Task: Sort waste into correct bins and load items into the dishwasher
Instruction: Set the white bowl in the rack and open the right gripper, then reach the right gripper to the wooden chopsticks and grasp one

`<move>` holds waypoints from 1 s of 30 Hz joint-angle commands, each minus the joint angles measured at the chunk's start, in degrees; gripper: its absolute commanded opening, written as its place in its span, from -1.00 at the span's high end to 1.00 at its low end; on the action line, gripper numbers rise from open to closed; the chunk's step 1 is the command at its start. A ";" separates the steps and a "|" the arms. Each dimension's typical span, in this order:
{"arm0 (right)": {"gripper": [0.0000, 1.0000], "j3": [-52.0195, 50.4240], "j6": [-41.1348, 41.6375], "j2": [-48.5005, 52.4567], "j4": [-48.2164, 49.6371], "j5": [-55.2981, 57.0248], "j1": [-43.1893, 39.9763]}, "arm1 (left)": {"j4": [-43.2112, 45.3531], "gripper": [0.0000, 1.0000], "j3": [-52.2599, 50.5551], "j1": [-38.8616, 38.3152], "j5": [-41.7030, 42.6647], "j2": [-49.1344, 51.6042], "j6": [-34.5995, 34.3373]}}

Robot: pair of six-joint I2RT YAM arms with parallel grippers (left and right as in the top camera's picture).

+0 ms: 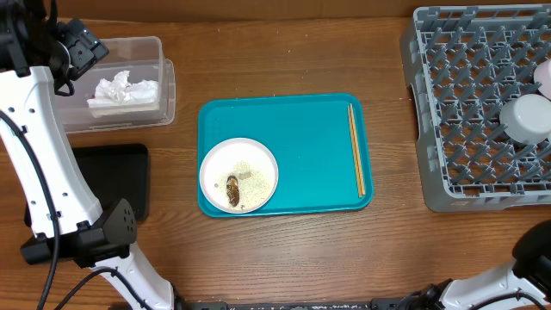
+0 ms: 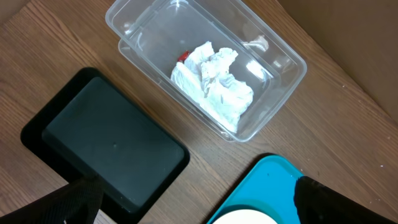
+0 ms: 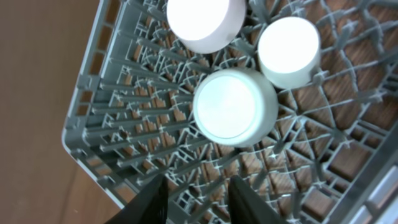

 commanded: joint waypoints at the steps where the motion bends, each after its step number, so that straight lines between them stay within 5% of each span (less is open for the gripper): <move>1: 0.42 1.07 -0.07 -0.63 0.15 1.64 3.19 | -0.11 -0.99 0.09 0.22 0.28 0.55 1.29; 9: 0.32 1.07 -8.50 -0.81 -4.70 -18.32 16.68 | -0.11 -0.99 0.09 0.22 0.28 0.55 1.29; 16: 0.07 1.07 -15.15 -0.79 -13.22 -16.13 36.37 | -0.11 -1.00 0.09 0.22 0.28 0.55 1.29; 18: -0.26 1.07 -14.93 -0.74 -13.90 -9.57 42.56 | -0.11 -0.99 0.09 0.22 0.28 0.55 1.29; 19: -0.87 1.07 -14.27 -0.68 -14.01 -4.87 45.16 | -0.11 -0.99 0.09 0.22 0.26 0.55 1.29; 20: -1.00 1.01 -12.57 -0.61 -14.08 1.07 47.63 | -0.11 -0.99 0.09 0.22 0.26 0.55 1.29; 25: -0.85 -2.97 -3.69 -0.28 -13.97 21.05 57.27 | -0.11 -1.00 0.09 0.22 0.28 0.55 1.29; 30: -0.02 -13.16 -3.80 0.28 -6.43 24.22 61.81 | -0.11 -1.00 0.09 0.22 0.28 0.55 1.29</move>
